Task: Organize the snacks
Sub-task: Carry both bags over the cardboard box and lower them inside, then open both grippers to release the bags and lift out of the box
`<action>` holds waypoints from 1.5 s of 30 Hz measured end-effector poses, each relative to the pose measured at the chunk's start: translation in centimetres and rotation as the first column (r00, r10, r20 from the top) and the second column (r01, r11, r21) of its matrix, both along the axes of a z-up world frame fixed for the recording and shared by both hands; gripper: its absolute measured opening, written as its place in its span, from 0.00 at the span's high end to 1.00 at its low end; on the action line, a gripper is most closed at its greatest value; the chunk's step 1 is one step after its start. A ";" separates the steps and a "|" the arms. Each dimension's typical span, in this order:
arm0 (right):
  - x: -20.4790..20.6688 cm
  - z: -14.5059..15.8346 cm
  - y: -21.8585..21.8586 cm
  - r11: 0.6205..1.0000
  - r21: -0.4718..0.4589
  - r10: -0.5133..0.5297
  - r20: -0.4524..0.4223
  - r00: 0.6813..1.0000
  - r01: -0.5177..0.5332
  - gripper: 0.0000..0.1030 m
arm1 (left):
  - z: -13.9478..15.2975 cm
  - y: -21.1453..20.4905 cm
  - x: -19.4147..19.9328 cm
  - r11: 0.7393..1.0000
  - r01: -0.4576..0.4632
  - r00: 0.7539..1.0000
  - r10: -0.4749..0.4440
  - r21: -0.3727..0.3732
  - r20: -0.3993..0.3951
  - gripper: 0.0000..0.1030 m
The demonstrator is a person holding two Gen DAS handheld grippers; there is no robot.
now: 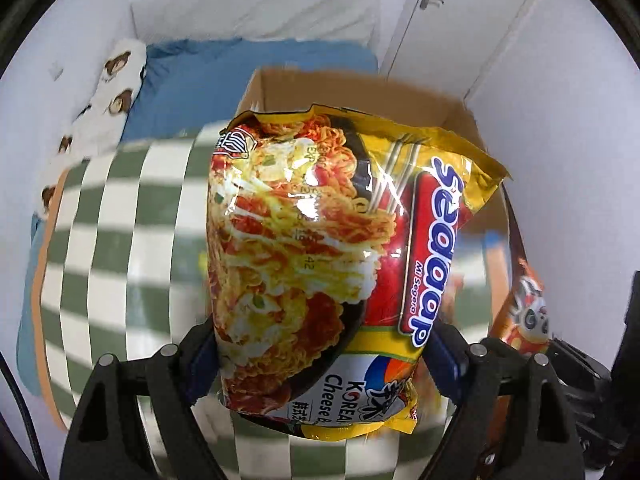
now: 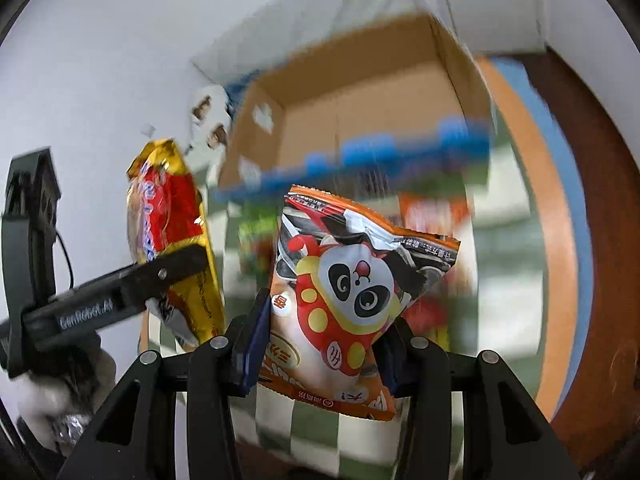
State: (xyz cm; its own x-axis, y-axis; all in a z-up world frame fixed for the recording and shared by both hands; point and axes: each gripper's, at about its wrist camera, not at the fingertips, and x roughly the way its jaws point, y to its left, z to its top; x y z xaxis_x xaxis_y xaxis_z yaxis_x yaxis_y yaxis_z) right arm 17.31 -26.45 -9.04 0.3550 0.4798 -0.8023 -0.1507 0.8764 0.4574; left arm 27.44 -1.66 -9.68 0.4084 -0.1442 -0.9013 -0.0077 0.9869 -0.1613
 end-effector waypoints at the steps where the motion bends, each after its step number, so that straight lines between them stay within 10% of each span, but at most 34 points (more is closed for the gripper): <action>1: 2.0 1.2 0.0 1.000 -0.007 0.010 0.035 0.999 -0.010 0.53 | 0.3 -0.5 1.9 1.000 -0.005 1.000 0.005 -0.005 -0.001 0.17; 5: 9.4 2.9 1.0 0.996 -0.077 0.052 0.114 0.992 -0.044 0.53 | 0.0 -1.4 9.2 0.999 -0.016 0.999 0.014 -0.041 -0.051 0.17; 18: 27.2 -4.7 5.0 0.955 -0.210 0.202 -0.047 0.978 -0.208 0.53 | -9.0 -2.7 22.9 0.999 -0.041 0.967 0.034 -0.025 -0.253 0.17; 26: 32.6 -8.5 6.5 0.938 -0.241 0.226 -0.123 0.966 -0.250 0.51 | -10.4 -5.4 24.2 0.999 -0.050 0.948 0.045 -0.008 -0.315 0.17; 31: 33.9 -10.5 6.6 0.931 -0.276 0.201 -0.162 0.966 -0.240 0.12 | -10.5 -5.6 24.0 0.998 -0.058 0.952 0.054 -0.004 -0.303 0.10; 45: 29.4 -8.3 3.7 0.950 -0.302 0.053 -0.106 0.993 -0.083 0.09 | -4.8 -4.5 15.7 0.994 -0.084 0.994 0.089 0.077 -0.067 0.10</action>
State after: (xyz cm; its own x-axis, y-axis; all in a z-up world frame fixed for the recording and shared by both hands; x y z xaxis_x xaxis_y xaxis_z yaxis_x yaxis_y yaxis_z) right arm 46.69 -22.73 -17.39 0.2447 0.2264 -0.9428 -0.1833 0.9656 0.1843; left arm 43.09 -6.15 -14.50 0.3519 -0.0432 -0.9350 -0.1026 0.9911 -0.0844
